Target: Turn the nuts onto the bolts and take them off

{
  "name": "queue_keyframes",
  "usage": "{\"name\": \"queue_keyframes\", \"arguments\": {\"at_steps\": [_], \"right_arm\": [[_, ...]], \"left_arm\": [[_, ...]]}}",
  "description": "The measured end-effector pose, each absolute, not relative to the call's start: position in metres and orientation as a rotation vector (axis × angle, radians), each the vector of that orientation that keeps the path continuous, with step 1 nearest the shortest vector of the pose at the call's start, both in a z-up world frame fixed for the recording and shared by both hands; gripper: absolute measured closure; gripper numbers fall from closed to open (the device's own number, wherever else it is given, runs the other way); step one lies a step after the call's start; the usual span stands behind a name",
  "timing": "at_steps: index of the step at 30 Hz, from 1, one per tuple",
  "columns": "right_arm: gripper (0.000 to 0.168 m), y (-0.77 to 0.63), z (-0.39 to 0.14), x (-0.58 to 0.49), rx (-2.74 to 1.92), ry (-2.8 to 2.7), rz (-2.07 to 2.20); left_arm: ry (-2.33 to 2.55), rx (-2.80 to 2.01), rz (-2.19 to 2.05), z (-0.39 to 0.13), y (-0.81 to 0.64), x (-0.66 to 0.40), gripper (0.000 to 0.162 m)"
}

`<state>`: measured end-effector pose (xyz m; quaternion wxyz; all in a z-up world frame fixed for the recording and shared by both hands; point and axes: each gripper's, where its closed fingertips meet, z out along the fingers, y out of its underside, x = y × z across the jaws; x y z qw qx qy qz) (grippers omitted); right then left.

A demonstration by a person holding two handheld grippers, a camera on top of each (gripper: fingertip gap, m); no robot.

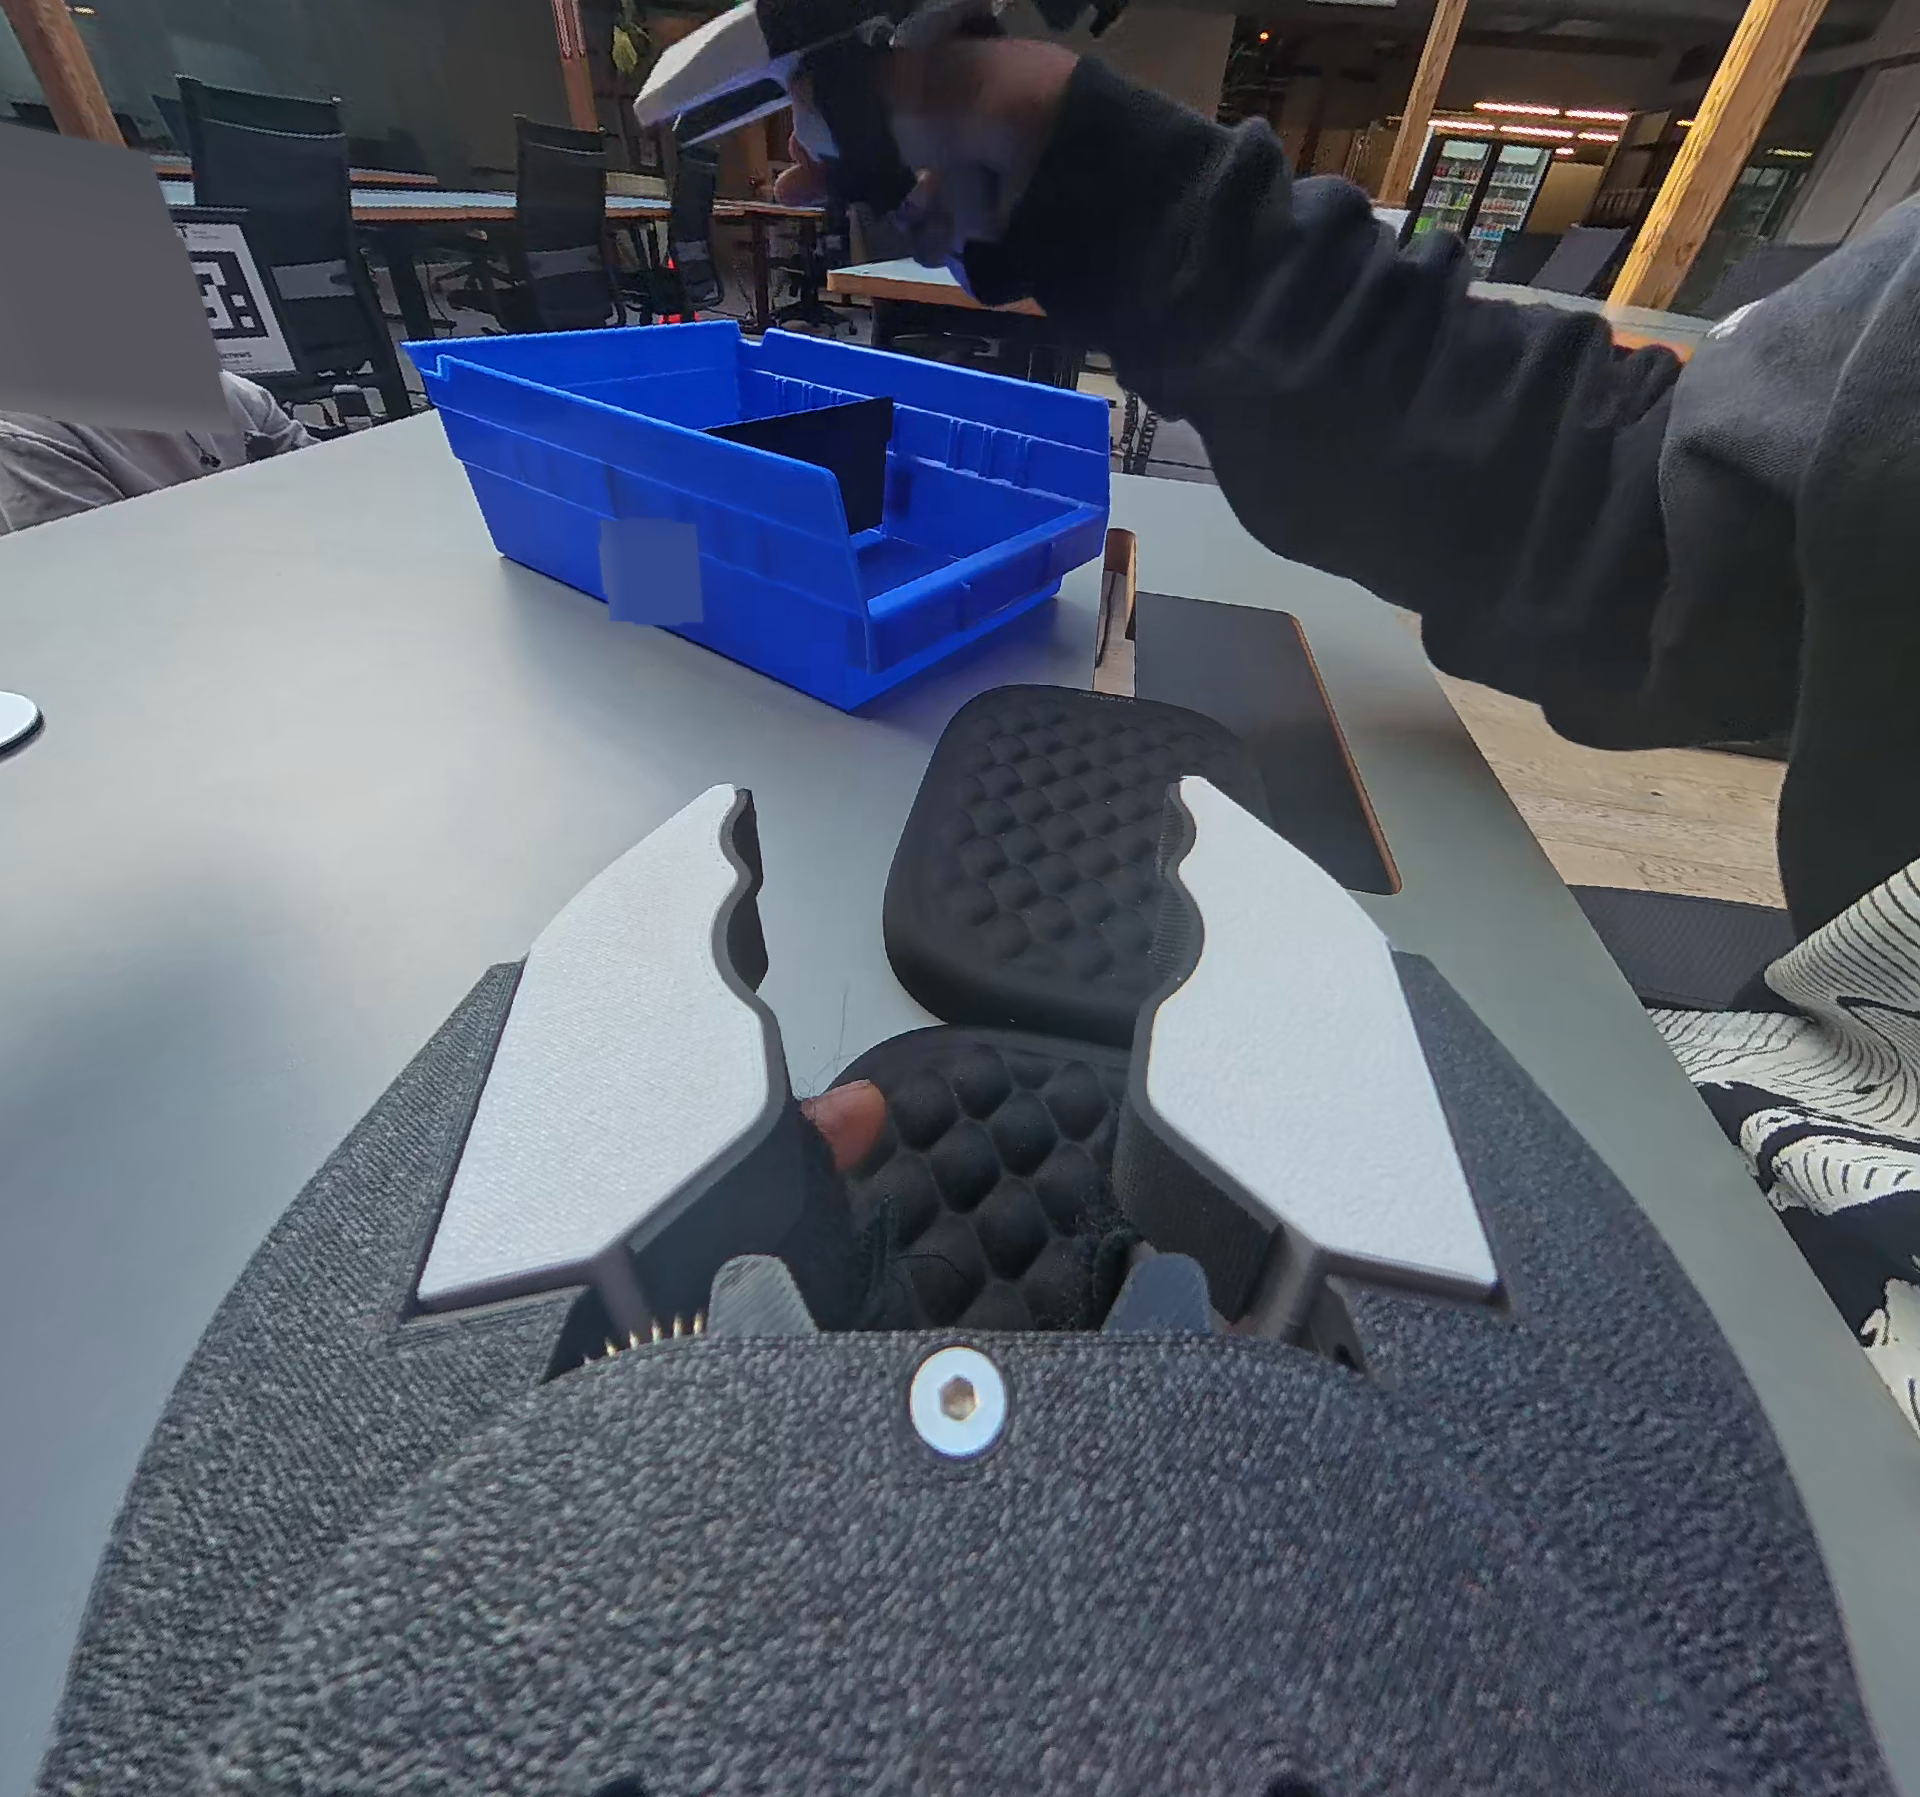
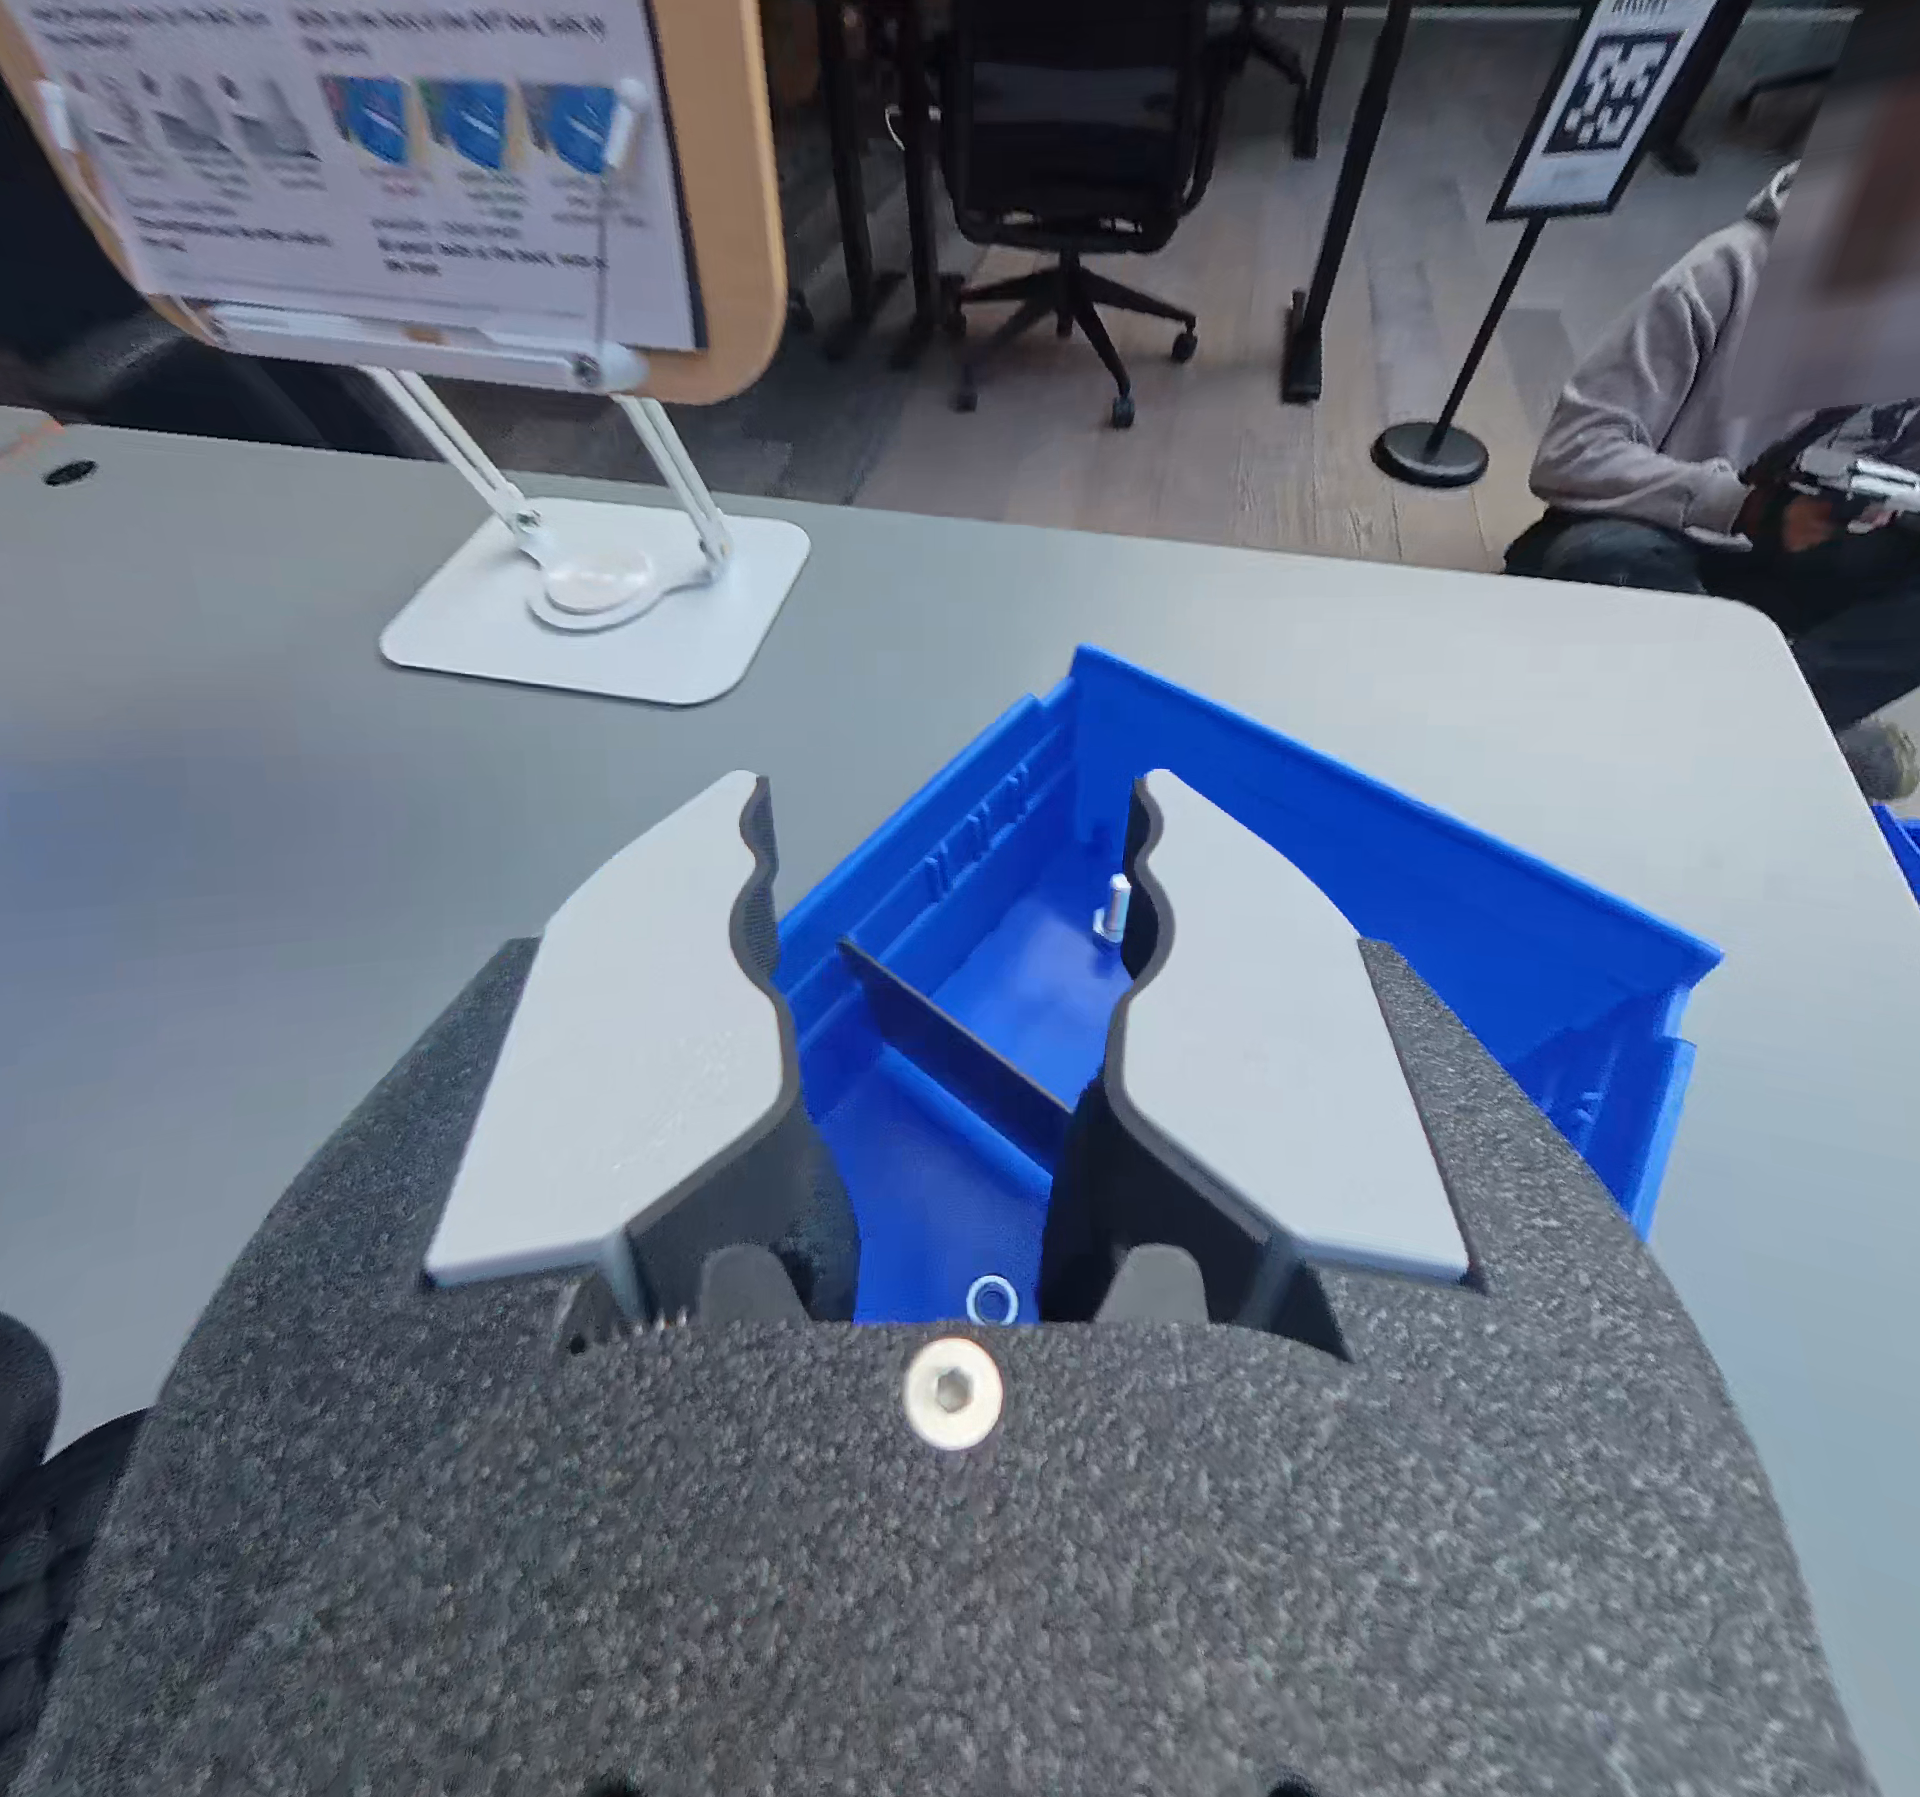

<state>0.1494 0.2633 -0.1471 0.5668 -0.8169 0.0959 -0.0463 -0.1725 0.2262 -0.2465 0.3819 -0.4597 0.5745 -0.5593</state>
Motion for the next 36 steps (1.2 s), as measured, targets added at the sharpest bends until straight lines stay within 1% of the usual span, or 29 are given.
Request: {"name": "queue_keyframes", "arguments": {"at_steps": [5, 8, 11, 14, 17, 21, 24, 26, 28, 30, 32, 33, 36], "right_arm": [[0.092, 0.236, -0.118, 0.078, -1.728, 0.110, -0.089], [0.091, 0.219, -0.118, 0.041, -1.639, 0.092, -0.077], [0.090, 0.209, -0.136, 0.011, -1.591, 0.104, -0.055], [0.090, 0.205, -0.169, -0.017, -1.596, 0.080, -0.045], [0.091, 0.207, -0.200, -0.033, -1.602, 0.095, -0.037], [0.093, 0.213, -0.227, -0.051, -1.598, 0.115, 0.028], [0.095, 0.215, -0.232, -0.057, -1.602, 0.068, -0.024], [0.099, 0.214, -0.229, -0.059, -1.581, 0.050, -0.045], [0.098, 0.214, -0.231, -0.061, -1.582, 0.034, -0.034], [0.098, 0.213, -0.230, -0.059, -1.574, 0.049, -0.027], [0.099, 0.213, -0.230, -0.058, -1.571, 0.067, 0.001], [0.101, 0.213, -0.231, -0.057, -1.571, 0.071, 0.013], [0.103, 0.214, -0.232, -0.058, -1.581, 0.064, 0.032]], "left_arm": [[1.461, -1.174, -1.430, -0.246, 0.227, -0.173, 0.089], [1.456, -1.173, -1.433, -0.246, 0.227, -0.173, 0.090], [1.459, -1.171, -1.428, -0.246, 0.227, -0.173, 0.091], [1.462, -1.170, -1.421, -0.246, 0.226, -0.173, 0.092], [1.461, -1.172, -1.420, -0.246, 0.226, -0.173, 0.093], [1.445, -1.179, -1.408, -0.245, 0.229, -0.173, 0.096], [1.434, -1.179, -1.398, -0.244, 0.230, -0.173, 0.105], [1.425, -1.161, -1.405, -0.242, 0.229, -0.174, 0.106], [1.405, -1.146, -1.418, -0.238, 0.230, -0.176, 0.102], [1.381, -1.118, -1.451, -0.232, 0.229, -0.178, 0.093], [1.369, -1.104, -1.467, -0.229, 0.229, -0.179, 0.074], [1.383, -1.084, -1.472, -0.228, 0.227, -0.180, 0.068], [1.373, -1.047, -1.442, -0.223, 0.225, -0.183, 0.075]]}}
